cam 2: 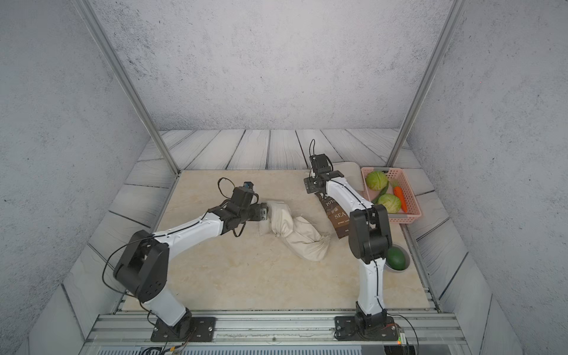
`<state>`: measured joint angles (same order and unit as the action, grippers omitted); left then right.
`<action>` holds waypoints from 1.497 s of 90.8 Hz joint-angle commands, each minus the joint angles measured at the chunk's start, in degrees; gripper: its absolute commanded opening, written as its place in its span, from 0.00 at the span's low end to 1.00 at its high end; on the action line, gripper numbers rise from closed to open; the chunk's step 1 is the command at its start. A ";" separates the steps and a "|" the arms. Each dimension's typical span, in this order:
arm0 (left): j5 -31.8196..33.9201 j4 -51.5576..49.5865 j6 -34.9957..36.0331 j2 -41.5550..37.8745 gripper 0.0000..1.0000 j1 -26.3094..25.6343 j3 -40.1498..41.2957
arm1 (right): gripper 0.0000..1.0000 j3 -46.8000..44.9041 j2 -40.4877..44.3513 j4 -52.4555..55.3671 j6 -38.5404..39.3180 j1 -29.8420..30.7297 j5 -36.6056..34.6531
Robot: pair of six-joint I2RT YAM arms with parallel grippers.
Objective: Close the soil bag
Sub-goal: Place the soil bag at the center of the board, then pick up the soil bag from the center of the board.
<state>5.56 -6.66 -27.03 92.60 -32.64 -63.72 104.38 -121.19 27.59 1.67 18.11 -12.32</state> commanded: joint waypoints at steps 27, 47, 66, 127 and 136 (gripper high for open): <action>4.43 -1.04 0.23 -9.37 0.98 8.43 -1.68 | 0.99 28.34 -23.88 8.21 11.45 -2.21 0.80; 2.78 -1.07 1.10 -8.22 0.98 8.74 -2.30 | 0.99 41.44 -33.79 12.70 13.67 -3.42 0.42; 1.97 -0.28 0.98 -7.53 0.98 8.69 -1.94 | 0.86 40.40 -35.82 11.76 12.27 -5.64 4.42; -1.00 2.13 1.22 -9.00 0.98 8.74 -0.55 | 0.00 33.65 -25.05 6.64 11.80 -8.63 20.23; -1.17 2.32 1.51 -10.05 0.98 8.74 -0.43 | 0.00 31.42 -18.72 4.90 12.89 -8.14 22.67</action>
<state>4.73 -5.54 -26.72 84.64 -24.12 -64.49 136.88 -149.56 35.18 13.34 9.13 4.62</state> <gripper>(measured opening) 0.985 0.044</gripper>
